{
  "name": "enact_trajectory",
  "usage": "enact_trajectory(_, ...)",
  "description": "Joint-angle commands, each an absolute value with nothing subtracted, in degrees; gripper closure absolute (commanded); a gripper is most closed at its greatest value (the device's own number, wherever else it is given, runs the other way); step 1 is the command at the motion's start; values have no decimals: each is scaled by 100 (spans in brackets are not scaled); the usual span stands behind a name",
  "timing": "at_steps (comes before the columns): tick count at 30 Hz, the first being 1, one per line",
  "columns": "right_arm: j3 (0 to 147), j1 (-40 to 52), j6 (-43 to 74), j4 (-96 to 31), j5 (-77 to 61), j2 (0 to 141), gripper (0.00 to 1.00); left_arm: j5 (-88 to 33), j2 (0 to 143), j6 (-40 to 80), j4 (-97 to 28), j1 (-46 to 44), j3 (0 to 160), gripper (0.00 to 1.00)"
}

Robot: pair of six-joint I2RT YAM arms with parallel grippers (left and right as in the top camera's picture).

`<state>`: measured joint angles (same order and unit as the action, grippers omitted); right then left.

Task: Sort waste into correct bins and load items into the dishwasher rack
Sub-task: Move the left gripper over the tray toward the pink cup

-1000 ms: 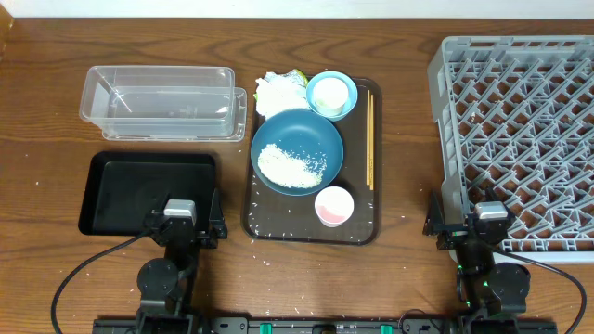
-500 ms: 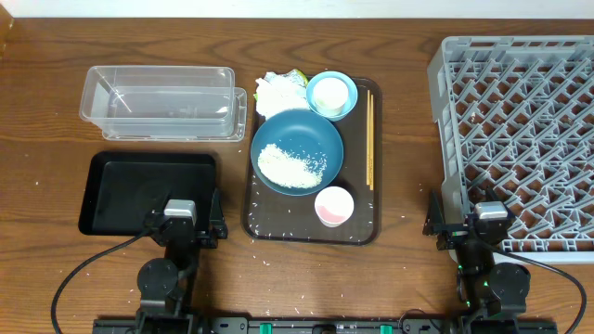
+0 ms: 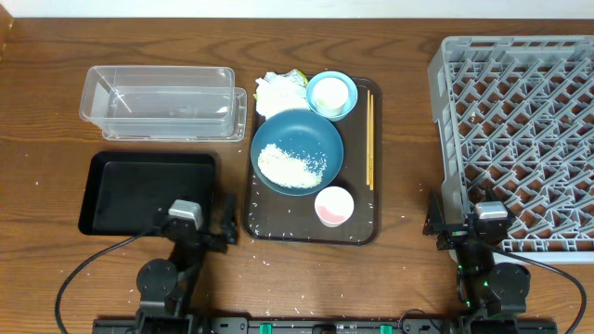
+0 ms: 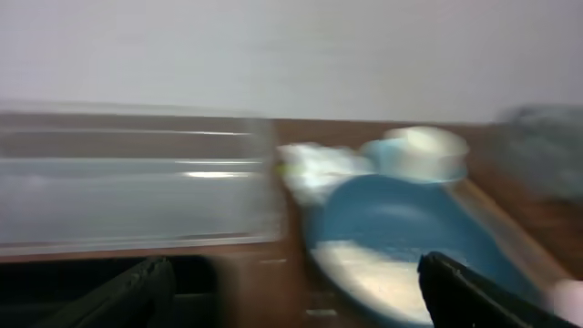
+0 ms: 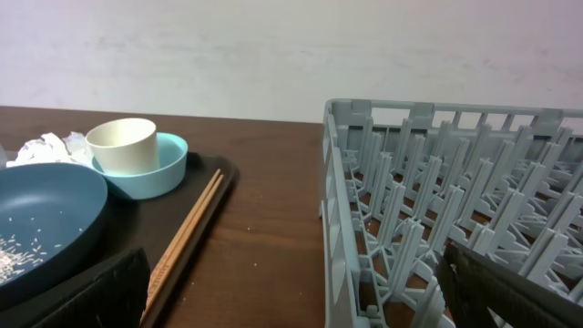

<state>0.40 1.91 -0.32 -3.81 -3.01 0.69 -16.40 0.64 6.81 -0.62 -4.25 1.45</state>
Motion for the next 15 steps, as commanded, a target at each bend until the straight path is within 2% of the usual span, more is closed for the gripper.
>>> enact_trajectory(1,32,244,-93,-403,-327,45,1,-4211,34,2585,23,-447,23,12)
enact_trajectory(5,32,244,-93,-403,-327,45,1,-4475,34,3579,320,-447,23,12)
enact_trajectory(11,32,244,-93,-403,-327,45,1,-4744,34,4047,1820,-447,75,12)
enact_trajectory(15,32,244,-93,-405,-327,45,1,-4737,196,4032,1831,-447,521,12)
